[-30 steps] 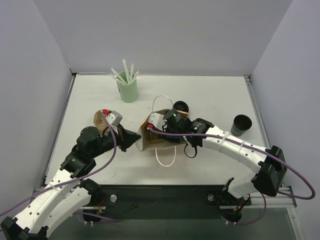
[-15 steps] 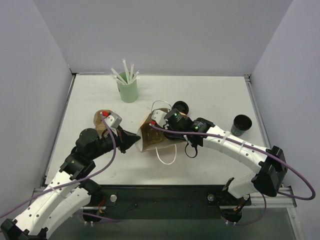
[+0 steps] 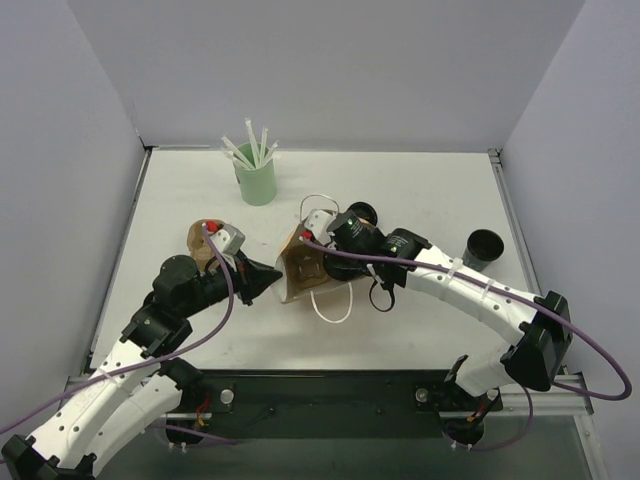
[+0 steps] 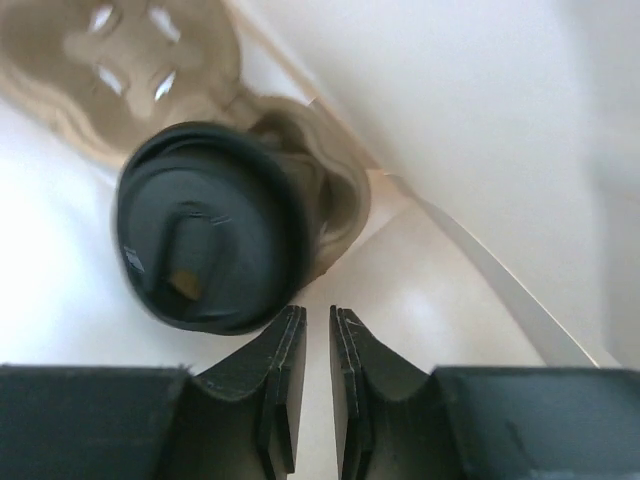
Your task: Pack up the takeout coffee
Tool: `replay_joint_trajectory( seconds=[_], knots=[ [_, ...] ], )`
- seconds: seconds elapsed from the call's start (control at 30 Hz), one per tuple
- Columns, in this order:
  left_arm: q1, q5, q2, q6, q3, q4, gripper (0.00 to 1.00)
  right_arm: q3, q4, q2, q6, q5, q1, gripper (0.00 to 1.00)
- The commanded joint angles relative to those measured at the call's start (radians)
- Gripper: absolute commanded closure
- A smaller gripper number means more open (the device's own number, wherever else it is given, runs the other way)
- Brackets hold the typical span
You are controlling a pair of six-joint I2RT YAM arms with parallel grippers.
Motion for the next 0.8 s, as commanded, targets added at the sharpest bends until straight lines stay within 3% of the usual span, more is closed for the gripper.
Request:
replay_joint_trajectory(
  seconds=[0.0, 0.27, 0.53, 0.77],
  knots=[
    [-0.003, 0.05, 0.005, 0.017, 0.047, -0.004, 1.0, 0.07, -0.04, 0.034, 0.064, 0.091, -0.01, 0.82],
    [-0.004, 0.048, -0.013, 0.004, 0.042, -0.007, 1.0, 0.076, -0.048, 0.029, 0.107, 0.08, 0.015, 0.8],
    [-0.004, 0.051, -0.061, 0.09, -0.073, 0.076, 1.0, 0.084, -0.024, -0.056, 0.138, -0.142, 0.044, 0.6],
    [-0.004, 0.074, -0.069, 0.147, -0.143, 0.164, 1.0, -0.029, 0.091, -0.106, 0.282, -0.138, 0.084, 0.45]
  ],
)
